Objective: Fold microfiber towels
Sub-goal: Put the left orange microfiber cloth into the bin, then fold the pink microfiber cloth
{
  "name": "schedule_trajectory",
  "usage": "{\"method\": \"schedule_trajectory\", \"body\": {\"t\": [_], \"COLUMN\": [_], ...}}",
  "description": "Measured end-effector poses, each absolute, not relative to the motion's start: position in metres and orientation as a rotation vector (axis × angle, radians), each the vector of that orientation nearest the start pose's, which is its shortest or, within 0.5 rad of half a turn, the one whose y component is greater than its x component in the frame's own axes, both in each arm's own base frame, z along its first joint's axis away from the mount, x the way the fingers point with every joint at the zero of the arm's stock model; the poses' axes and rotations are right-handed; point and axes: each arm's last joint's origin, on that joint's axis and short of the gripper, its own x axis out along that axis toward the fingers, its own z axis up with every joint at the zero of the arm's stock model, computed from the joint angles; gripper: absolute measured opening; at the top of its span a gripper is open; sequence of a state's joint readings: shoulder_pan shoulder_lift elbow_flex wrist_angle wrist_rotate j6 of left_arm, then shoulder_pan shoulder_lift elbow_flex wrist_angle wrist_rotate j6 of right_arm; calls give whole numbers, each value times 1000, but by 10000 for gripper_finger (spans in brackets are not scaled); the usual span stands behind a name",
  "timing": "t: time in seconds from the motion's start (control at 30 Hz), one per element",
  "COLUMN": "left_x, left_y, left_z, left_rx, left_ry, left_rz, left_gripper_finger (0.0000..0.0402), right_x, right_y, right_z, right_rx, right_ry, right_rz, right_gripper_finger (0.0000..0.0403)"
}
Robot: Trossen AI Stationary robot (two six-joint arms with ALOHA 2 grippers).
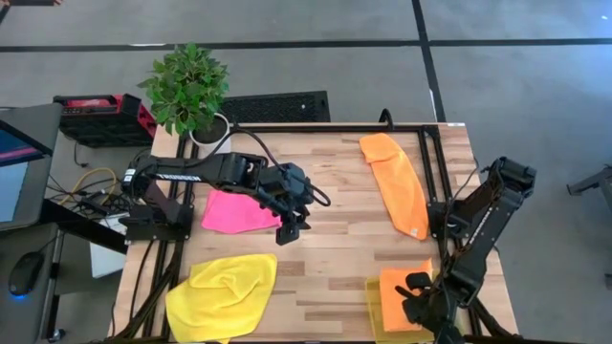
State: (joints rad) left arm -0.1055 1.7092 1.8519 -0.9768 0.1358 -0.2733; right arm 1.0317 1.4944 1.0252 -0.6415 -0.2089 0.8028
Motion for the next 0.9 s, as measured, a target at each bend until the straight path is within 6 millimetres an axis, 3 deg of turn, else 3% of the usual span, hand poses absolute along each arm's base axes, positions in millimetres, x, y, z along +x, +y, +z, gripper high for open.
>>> {"method": "schedule_trajectory", "body": {"t": [0.33, 0.7, 0.9], "left_x": [353, 353, 353], "left_y": [-41, -41, -41], "left_z": [388, 388, 388], "left_rx": [-264, -264, -263], "left_ry": [860, 861, 861], "left_rz": [-103, -102, -102], "left_gripper_finger": [176, 176, 176], "right_x": [143, 143, 145], "right_y": [250, 250, 247], "right_z": [223, 223, 222], "right_rx": [168, 161, 115], "right_ry": [1410, 1392, 1343], "right_rz": [587, 568, 511], "right_gripper_finger": [98, 218, 234]}}
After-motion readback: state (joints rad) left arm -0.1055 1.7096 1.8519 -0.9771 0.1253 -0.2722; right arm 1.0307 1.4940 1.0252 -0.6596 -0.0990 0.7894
